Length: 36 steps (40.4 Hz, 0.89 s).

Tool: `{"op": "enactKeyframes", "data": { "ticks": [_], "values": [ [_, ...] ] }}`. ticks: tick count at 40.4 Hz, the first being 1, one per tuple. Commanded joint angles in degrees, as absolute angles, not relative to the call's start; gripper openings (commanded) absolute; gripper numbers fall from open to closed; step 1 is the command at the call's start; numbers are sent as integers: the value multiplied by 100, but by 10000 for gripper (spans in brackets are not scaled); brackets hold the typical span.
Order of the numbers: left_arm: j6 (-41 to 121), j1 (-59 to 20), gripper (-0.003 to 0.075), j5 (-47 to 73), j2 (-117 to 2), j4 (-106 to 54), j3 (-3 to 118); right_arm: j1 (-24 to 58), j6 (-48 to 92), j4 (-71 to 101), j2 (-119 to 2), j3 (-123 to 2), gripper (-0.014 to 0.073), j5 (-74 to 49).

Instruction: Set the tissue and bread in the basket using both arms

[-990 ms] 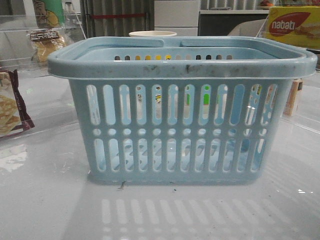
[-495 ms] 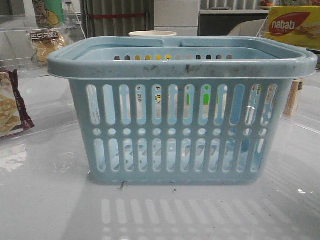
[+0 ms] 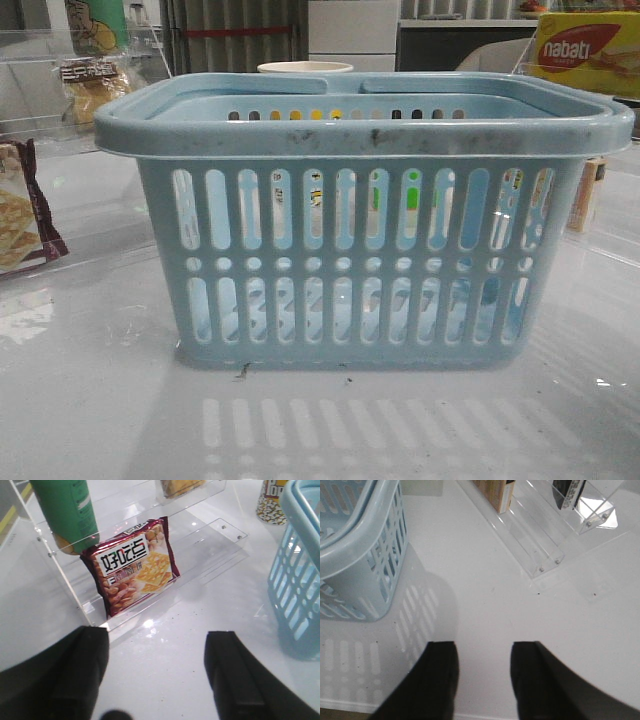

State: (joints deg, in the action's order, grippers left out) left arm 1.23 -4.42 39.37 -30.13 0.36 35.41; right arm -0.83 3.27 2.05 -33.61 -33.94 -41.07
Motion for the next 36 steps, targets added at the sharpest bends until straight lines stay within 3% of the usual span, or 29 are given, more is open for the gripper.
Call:
{"op": "enactKeyframes", "data": {
  "ticks": [1, 19, 36],
  "values": [
    [144, -728, 521, 3458, -3074, -78, 3703, -79, 366, 145, -3419, -3565, 503, -3736],
    [169, -2027, 473, 3449, -3074, -78, 3703, -303, 248, 0, -3707, -3675, 499, -3438],
    [169, -2096, 473, 3490, -3074, -68, 3703, -1298, 235, 0, -5819, -5283, 499, -3332]
  ]
}}
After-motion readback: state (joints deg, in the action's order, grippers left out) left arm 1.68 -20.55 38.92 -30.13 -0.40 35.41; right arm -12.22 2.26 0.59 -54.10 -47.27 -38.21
